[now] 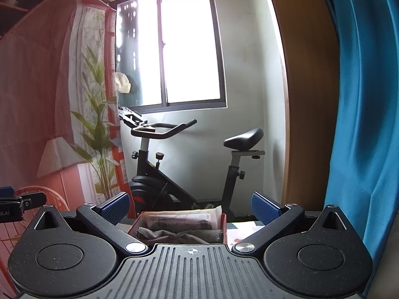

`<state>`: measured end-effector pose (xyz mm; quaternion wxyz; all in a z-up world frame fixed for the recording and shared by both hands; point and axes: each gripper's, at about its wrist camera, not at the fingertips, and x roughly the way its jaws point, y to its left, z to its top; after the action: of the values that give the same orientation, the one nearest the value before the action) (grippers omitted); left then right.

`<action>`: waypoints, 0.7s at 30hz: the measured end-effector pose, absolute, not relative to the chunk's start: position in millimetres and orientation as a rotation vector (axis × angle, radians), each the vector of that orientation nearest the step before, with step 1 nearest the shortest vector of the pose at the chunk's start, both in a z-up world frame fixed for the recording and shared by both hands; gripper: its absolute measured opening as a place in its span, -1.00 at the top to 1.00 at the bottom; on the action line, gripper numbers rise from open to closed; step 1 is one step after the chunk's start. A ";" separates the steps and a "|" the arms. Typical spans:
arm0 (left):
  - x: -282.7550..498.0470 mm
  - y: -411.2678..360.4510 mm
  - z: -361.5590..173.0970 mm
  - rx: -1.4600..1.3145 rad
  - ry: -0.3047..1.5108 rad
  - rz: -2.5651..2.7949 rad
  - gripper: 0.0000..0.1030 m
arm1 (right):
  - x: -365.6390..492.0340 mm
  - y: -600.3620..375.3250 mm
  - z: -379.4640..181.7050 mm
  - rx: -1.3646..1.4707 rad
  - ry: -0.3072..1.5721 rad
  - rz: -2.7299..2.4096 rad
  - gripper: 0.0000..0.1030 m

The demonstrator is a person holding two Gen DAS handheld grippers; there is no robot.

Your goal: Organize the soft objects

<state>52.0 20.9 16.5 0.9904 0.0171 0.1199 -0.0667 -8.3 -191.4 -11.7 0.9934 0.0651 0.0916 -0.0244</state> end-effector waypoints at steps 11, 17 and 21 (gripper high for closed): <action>51.7 22.9 15.3 0.018 0.255 -0.142 -1.00 | -6.5 -189.6 -11.3 0.130 0.186 -0.059 -0.99; 54.3 25.8 14.7 0.017 0.260 -0.153 -1.00 | -6.6 -190.4 -13.9 0.130 0.192 -0.066 -1.00; 54.4 25.9 13.8 0.023 0.261 -0.152 -1.00 | -4.7 -189.9 -13.6 0.127 0.195 -0.065 -0.99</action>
<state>54.4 25.9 13.8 0.9886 0.0113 0.1298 -0.0759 -4.7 -189.9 -13.6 0.9927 0.0632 0.0971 -0.0322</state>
